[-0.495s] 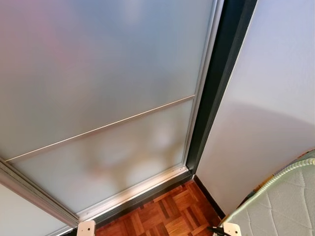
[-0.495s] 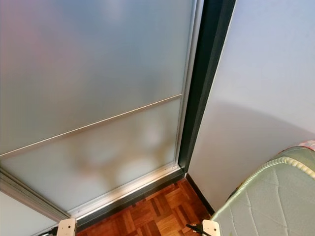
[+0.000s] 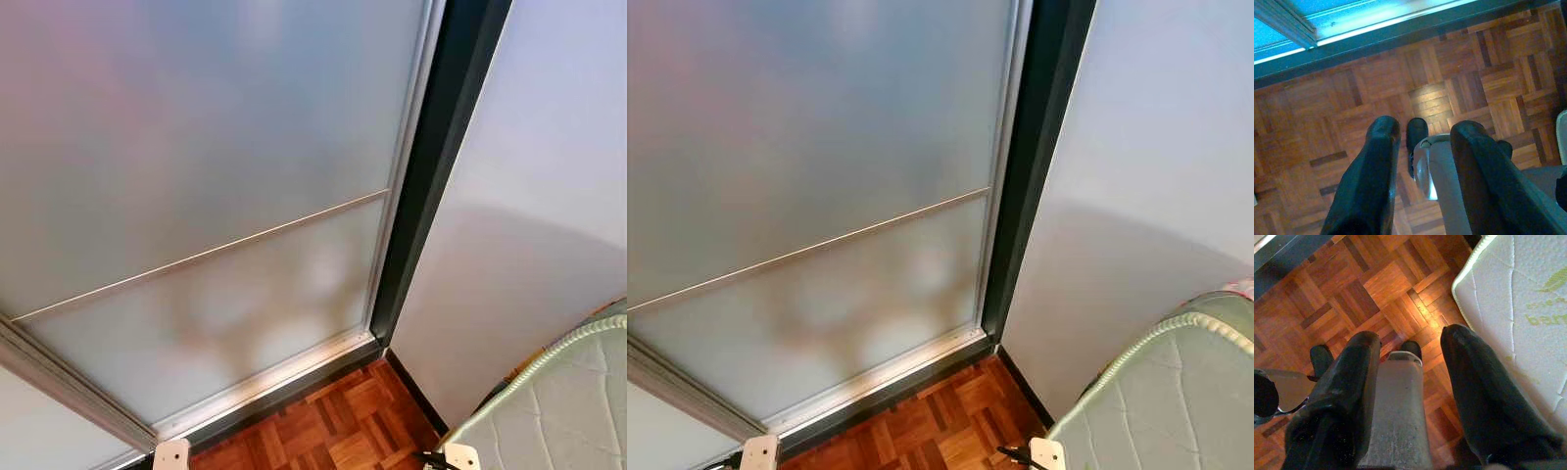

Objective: Clean up the room

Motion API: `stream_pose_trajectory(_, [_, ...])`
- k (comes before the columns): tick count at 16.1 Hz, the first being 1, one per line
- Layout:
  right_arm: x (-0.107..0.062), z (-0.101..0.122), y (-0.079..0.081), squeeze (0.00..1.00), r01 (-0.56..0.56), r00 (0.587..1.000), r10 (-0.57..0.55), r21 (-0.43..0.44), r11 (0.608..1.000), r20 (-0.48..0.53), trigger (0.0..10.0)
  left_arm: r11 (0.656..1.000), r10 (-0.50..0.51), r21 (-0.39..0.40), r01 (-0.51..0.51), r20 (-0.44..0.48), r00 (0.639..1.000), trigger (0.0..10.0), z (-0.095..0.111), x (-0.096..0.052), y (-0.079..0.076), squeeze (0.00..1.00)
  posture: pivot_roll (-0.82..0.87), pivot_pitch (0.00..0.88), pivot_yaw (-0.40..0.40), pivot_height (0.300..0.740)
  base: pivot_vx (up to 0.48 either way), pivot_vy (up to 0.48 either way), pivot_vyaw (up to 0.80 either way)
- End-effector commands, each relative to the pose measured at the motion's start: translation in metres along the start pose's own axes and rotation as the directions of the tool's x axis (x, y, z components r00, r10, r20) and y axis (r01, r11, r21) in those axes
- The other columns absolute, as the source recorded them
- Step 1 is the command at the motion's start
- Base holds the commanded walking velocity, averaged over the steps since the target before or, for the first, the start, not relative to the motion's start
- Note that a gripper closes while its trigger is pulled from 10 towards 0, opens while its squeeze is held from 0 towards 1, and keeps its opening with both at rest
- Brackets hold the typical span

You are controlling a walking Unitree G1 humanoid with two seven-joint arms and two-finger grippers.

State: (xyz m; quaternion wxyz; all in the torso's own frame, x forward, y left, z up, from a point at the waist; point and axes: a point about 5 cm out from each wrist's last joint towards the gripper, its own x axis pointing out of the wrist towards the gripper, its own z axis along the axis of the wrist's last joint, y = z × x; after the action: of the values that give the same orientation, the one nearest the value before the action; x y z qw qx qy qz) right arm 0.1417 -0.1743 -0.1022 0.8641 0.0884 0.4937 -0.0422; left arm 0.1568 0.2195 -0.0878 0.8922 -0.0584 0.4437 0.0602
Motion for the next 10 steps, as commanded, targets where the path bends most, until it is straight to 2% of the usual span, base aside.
stream_pose_trajectory(1, [-0.0087,-0.0174,-0.0295,0.0,0.053,0.998,-0.05,0.098,0.994,-0.035,10.0,0.978,-0.059,0.196,0.068,-0.05,0.997,10.0,0.024,0.0063,-0.0007,0.0,-0.07,0.0,0.051,0.74,0.0,0.0,0.0])
stream_pose_trajectory(3, [-0.0087,-0.0183,-0.0295,0.0,0.048,0.998,-0.045,0.074,0.996,-0.049,10.0,0.978,-0.07,0.196,0.078,-0.048,0.996,10.0,0.0235,0.0065,-0.003,0.0,-0.07,0.0,0.051,0.74,0.0,0.0,0.0])
stream_pose_trajectory(10, [-0.0087,-0.0183,-0.0295,0.0,0.048,0.998,-0.045,0.074,0.996,-0.049,10.0,0.978,-0.07,0.196,0.078,-0.048,0.996,10.0,0.0235,0.0065,-0.003,0.0,-0.07,0.0,0.051,0.74,0.0,0.0,0.0])
